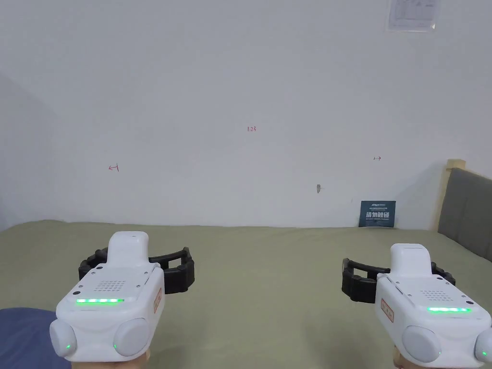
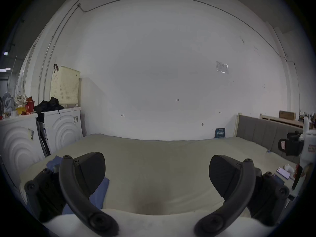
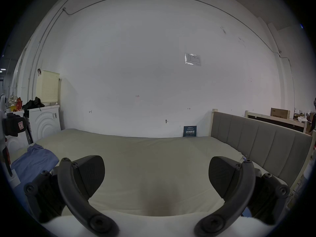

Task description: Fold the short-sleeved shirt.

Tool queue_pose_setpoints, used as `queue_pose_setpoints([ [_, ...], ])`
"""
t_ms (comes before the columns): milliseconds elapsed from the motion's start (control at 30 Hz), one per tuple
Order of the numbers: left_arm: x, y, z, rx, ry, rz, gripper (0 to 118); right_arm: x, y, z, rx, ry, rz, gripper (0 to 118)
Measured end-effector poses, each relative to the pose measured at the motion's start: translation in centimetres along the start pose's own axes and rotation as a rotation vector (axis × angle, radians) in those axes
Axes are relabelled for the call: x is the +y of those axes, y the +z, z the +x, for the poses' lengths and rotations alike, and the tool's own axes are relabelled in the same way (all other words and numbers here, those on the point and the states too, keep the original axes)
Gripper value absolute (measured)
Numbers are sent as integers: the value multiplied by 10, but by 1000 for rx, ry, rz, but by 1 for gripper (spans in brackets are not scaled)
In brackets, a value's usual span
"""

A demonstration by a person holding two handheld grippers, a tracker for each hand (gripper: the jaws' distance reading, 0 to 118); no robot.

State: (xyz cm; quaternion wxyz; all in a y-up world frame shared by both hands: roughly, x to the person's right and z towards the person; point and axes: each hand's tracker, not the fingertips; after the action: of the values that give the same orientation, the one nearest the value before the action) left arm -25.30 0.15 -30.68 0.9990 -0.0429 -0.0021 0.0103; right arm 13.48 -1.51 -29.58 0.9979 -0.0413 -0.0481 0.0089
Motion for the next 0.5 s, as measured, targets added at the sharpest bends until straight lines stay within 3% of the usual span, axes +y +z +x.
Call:
queue_pose_setpoints([
  [67,-1,1,0,17,-40,-5,118,0,1,0,-6,0,-7,110],
  [100,-3,3,0,11,-44,-3,118,-1,3,0,-2,4,-11,88],
  [133,-4,4,1,11,-52,-4,116,-3,6,0,9,8,-11,22],
  [167,-7,5,3,2,-59,-12,112,-5,6,-1,1,34,-14,0],
  [200,-9,7,6,-18,-59,-20,99,-8,3,-3,-49,83,-40,0],
  [233,-12,8,11,-5,-69,-20,28,-14,4,-6,-44,112,-59,0],
  [267,-16,12,16,10,-95,4,0,-19,6,-4,-35,67,-35,0],
  [333,-26,10,21,106,-131,38,0,-19,5,-2,-22,40,-65,0],
  [400,-30,11,15,4,-12,8,0,-23,7,-5,-26,42,-66,0],
  [500,-18,-4,-5,50,-33,-5,0,-17,6,-7,-7,50,-80,0],
])
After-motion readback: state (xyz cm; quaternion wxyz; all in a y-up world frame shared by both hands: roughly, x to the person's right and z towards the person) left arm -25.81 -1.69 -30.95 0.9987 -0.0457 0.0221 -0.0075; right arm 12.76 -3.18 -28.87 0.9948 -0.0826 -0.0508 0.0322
